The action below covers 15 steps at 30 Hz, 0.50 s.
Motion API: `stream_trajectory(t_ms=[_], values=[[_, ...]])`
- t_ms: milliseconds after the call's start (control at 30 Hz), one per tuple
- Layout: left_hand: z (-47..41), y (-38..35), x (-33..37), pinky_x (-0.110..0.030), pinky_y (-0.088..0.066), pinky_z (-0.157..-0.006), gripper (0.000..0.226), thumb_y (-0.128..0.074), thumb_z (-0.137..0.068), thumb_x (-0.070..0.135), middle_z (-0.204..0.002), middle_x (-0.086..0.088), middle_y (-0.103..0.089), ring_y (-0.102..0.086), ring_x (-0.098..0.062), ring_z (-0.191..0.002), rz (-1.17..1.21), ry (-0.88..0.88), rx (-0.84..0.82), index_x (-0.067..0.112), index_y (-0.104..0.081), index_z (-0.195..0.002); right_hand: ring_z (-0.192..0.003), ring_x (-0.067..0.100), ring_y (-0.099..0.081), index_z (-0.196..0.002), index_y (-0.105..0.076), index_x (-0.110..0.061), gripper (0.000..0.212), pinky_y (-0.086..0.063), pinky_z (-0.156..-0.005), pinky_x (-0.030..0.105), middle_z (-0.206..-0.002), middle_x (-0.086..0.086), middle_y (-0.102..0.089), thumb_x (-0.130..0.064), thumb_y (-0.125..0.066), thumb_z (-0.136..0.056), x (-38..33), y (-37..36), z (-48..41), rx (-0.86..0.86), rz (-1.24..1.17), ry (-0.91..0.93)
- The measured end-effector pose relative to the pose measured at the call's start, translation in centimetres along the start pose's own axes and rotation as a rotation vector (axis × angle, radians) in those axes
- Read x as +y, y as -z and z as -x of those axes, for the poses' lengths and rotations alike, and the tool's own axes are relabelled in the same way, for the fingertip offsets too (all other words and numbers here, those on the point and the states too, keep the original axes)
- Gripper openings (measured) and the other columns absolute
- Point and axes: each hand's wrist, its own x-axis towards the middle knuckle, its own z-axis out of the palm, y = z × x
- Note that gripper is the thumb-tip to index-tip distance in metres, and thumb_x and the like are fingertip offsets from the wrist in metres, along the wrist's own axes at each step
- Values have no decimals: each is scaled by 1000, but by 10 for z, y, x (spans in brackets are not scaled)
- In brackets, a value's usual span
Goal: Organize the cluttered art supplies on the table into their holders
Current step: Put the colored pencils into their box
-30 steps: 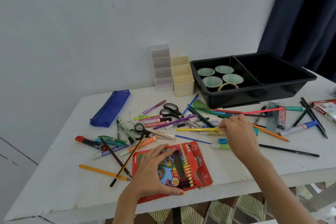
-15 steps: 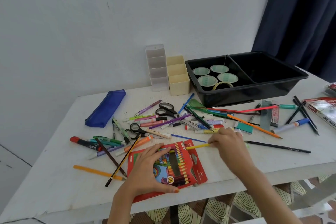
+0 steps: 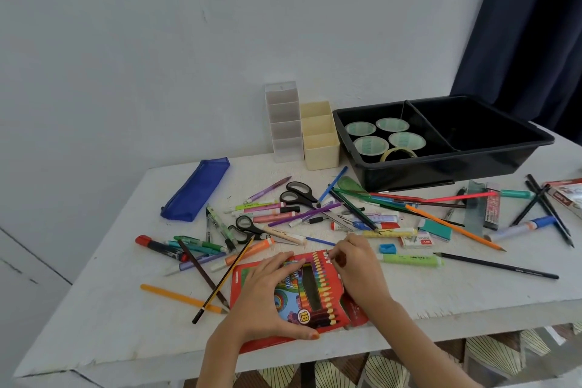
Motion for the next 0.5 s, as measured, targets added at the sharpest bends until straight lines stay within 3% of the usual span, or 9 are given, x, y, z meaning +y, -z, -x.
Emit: stream_trajectory(t_ms=[133,233,300,367,500], values=[[0,0,0,-40,-7,-116,110,-67,-43,83,-149,31,-4,-1,1,-139,-1,7,-4,55,-20,-138,-82,2,-44,-83,-56,-20,10,-35,-65,9,-93,-6,-54,-12,-62,-86,-1,0,-3,-65,-36,-8],[0,0,0,-39,-7,-116,110,-67,-42,83,-149,31,-4,0,1,-139,7,6,-7,55,-20,-138,-83,2,-52,-89,-66,-17,14,-43,-70,10,-89,-7,-60,-6,-57,-89,0,15,-12,-202,-88,-38],[-1,0,-1,-39,-7,-116,109,-66,-42,84,-149,31,-4,0,2,-139,11,7,-9,56,-20,-138,-81,-1,-55,-94,-69,-16,17,-44,-64,7,-86,-11,-61,-6,-57,-89,0,30,-19,-273,-120,-47],[-2,0,-1,-39,-6,-117,109,-65,-42,84,-148,32,-4,0,2,-139,9,6,-14,56,-20,-137,-77,-3,-54,-95,-70,-17,18,-43,-61,5,-86,-11,-61,-6,-56,-89,-1,41,-29,-206,-99,-19],[-1,-1,-2,-39,-8,-118,107,-67,-44,82,-148,32,-4,-1,2,-140,6,-8,-11,57,-20,-137,-86,5,-52,-103,-67,-16,21,-40,-77,14,-102,-2,-60,-5,-52,-92,0,46,-65,22,-9,9]])
